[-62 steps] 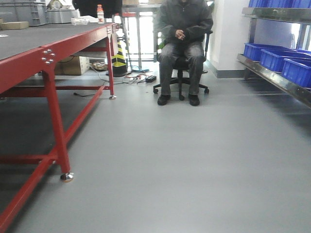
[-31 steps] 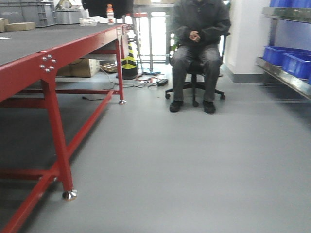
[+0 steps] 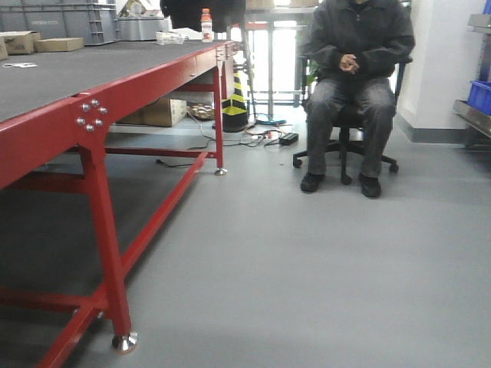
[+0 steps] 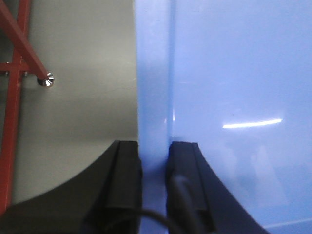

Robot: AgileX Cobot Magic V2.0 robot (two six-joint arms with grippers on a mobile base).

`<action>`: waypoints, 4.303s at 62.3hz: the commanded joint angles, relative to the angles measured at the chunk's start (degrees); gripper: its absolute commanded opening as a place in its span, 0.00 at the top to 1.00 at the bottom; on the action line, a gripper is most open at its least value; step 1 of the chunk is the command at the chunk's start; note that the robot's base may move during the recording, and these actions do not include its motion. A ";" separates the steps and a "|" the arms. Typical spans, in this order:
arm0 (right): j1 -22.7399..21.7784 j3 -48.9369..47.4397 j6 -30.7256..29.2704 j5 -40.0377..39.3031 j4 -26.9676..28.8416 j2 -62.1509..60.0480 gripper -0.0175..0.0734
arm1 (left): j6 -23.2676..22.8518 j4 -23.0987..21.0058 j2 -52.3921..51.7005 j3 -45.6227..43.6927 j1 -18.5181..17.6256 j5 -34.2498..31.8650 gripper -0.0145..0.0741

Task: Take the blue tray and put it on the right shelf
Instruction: 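Hold the tray raised while the base drives across the floor, then hold the tray while the base approaches the steel shelf with blue bins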

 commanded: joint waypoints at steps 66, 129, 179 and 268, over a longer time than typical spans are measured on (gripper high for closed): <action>0.04 -1.97 -1.71 -4.63 -1.93 19.20 0.74 | 0.92 0.13 -1.62 -1.72 -0.34 -4.62 0.89; 0.04 -1.97 -1.71 -4.69 -1.95 7.15 0.74 | 1.13 0.62 -1.62 -1.72 -0.34 -2.22 0.89; 0.04 -1.97 -1.71 -4.63 -1.95 4.90 0.74 | 1.13 -0.01 -1.50 -1.72 -0.34 -2.24 0.89; -0.01 -1.97 -1.71 -4.68 -1.95 0.21 0.74 | 1.16 3.90 1.56 -1.72 -11.51 -3.13 0.89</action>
